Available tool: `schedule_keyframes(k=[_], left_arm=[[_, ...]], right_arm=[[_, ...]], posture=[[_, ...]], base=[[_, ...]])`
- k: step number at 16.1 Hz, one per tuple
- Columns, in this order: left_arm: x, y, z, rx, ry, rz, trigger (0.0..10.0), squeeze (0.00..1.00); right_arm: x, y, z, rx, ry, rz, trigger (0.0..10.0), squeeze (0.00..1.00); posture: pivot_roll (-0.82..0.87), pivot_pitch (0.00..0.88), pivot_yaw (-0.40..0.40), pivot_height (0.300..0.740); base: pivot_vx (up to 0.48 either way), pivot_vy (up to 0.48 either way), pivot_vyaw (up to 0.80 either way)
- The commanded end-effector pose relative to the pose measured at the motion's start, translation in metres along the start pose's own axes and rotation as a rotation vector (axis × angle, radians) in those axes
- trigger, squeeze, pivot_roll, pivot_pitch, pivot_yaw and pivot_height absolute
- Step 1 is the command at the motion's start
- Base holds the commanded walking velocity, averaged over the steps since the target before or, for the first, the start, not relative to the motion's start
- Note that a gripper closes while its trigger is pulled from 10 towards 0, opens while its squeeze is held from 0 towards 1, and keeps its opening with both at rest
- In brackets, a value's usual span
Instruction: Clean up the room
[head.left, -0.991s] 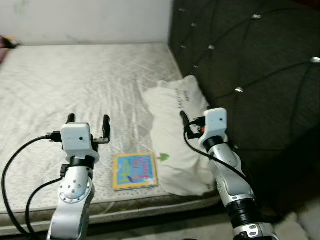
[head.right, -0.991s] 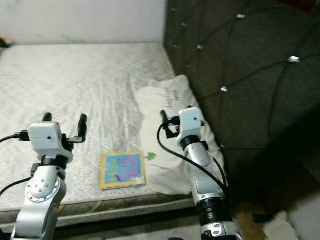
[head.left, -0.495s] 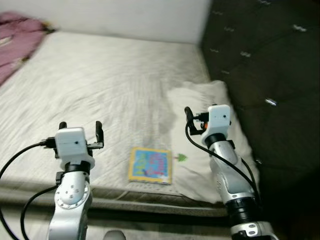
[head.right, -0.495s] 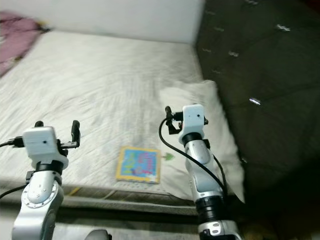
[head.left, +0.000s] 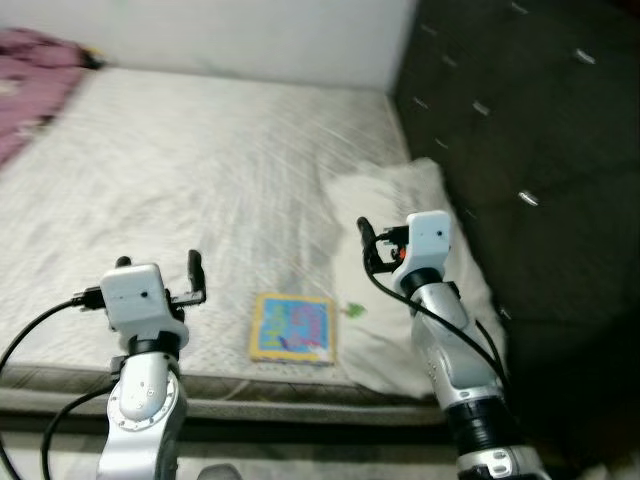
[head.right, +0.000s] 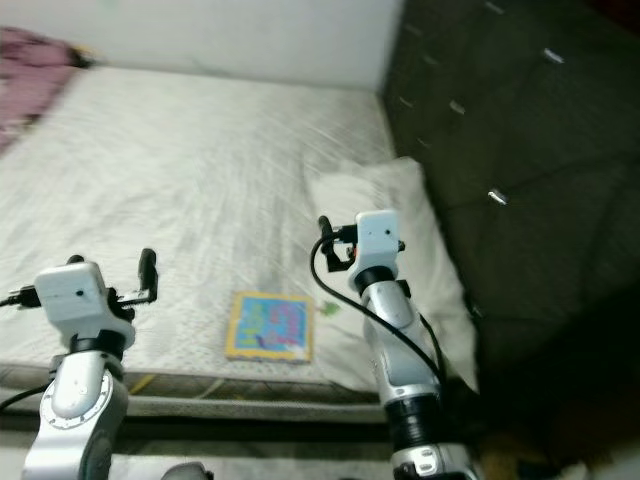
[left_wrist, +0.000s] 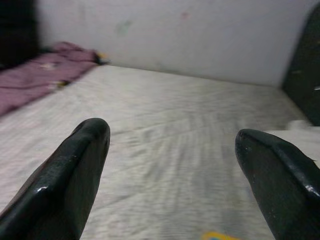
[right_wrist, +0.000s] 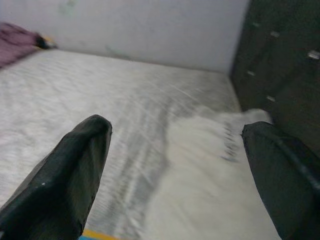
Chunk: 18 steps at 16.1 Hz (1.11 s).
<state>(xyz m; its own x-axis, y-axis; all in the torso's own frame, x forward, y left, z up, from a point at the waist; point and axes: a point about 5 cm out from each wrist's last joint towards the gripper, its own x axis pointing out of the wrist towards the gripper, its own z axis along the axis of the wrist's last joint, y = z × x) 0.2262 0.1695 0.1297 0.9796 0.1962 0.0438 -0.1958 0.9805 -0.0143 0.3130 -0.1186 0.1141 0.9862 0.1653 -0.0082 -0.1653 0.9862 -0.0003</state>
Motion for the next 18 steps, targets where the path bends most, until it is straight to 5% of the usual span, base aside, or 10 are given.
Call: schedule_keyframes(k=[1,18], left_arm=[[-0.0008,0.0018,0.0036,-0.007,-0.004,0.004,10.0,0.0],[0.0038,-0.0025,0.0043,-0.047,0.02,0.004,10.0,0.0]], right_arm=[[0.0002,0.0005,0.0072,0.003,-0.02,0.008,10.0,0.0],[-0.0014,0.0067,0.0064,0.018,0.007,0.083,10.0,0.0]], posture=[[0.09,0.0,-0.07,0.74],[0.08,0.0,-0.08,0.74]], base=[[0.0,0.45,0.0],[0.0,0.48,-0.13]])
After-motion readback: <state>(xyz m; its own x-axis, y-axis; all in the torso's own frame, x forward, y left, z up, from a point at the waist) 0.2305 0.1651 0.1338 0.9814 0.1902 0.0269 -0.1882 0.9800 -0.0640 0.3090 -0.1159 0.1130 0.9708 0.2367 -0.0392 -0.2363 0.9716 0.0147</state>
